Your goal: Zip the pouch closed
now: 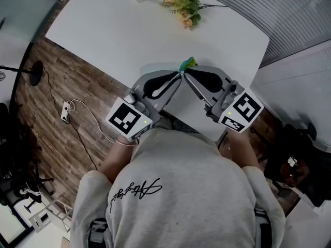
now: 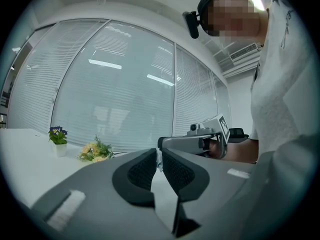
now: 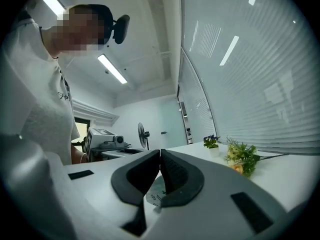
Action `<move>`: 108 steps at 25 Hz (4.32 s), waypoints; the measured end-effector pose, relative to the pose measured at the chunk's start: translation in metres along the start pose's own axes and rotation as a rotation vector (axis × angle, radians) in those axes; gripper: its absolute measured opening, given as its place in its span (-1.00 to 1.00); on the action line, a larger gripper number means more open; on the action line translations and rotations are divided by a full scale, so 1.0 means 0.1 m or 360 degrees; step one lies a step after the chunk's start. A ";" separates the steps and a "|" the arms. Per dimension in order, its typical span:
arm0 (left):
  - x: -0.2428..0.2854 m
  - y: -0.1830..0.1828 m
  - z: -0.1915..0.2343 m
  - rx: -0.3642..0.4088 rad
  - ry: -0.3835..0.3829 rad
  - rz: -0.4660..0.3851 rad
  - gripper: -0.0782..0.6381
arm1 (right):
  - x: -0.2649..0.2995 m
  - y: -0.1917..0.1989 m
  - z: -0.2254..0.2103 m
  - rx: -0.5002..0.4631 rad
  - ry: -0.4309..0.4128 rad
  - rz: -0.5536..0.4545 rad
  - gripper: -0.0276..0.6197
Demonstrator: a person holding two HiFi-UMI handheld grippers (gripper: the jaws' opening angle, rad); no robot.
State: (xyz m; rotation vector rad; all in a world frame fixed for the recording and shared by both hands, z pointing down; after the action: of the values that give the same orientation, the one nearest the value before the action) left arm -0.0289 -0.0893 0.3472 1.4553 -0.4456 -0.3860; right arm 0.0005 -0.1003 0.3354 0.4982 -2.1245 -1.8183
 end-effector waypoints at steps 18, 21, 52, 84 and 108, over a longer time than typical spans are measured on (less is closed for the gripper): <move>0.32 -0.29 -0.10 -0.0031 0.0089 -0.0103 -0.71 | -0.24 -0.29 -0.19 -0.0189 0.0214 -0.0035 -0.90; 0.40 -0.34 -0.12 -0.0035 0.0110 -0.0123 -0.71 | -0.30 -0.35 -0.25 -0.0216 0.0259 -0.0040 -0.89; 0.51 -0.27 -0.22 -0.0060 0.0158 -0.0102 -0.72 | -0.43 -0.30 -0.49 -0.0226 0.0495 -0.0048 -0.90; 0.45 -0.24 -0.32 -0.0096 0.0208 -0.0061 -0.72 | -0.50 -0.21 -0.74 -0.0247 0.0671 -0.0015 -0.90; 0.45 -0.20 -0.35 -0.0103 0.0201 -0.0035 -0.72 | -0.54 -0.12 -0.92 -0.0217 0.0755 -0.0003 -0.90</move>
State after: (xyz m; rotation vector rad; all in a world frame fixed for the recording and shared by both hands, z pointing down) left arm 0.0281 -0.0843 0.3278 1.4134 -0.3133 -0.3211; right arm 0.0901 -0.1597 0.3379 0.8038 -1.6712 -1.6297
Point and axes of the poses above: the fingertips, and each gripper's own axes: x forward along the fingers, z to its left, y out of its underside, the point moved 1 cm from there along -x, backward along the fingers, and after that the axes turned 3 degrees about y, right-handed, at the moved point
